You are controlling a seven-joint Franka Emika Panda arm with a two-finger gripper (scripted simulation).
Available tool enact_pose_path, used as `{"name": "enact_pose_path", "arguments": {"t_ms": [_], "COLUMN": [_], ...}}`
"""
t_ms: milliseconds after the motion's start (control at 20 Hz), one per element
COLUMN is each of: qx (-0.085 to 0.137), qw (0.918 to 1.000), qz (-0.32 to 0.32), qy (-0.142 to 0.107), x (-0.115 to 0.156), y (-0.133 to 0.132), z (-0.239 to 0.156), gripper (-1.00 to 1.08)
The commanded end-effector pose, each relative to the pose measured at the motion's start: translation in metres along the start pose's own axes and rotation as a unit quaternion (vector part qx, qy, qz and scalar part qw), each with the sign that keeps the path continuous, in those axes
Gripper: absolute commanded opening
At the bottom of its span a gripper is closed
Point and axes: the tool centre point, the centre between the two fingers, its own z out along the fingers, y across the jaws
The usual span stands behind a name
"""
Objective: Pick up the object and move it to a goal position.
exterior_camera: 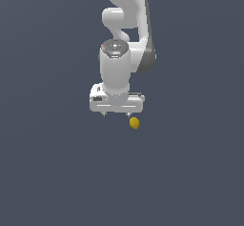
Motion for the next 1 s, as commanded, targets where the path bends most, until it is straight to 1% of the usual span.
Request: {"name": "enact_pose_path", "arguments": {"t_ms": [0, 250, 450, 650, 950], "qx": [0.001, 0.004, 0.005, 0.006, 0.006], "qw": [0.9999, 0.9986, 0.9955, 0.9903, 0.9797], "qz": [0.014, 0.053, 0.095, 0.138, 0.199], "qy": [-0.001, -0.005, -0.008, -0.012, -0.018], "x": [-0.002, -0.007, -0.014, -0.021, -0.033], "y": [-0.005, -0.02, -0.034, -0.049, -0.069], "z": [0.005, 0.018, 0.032, 0.046, 0.065], "gripper": [1.0, 1.0, 1.0, 1.0, 1.0]}}
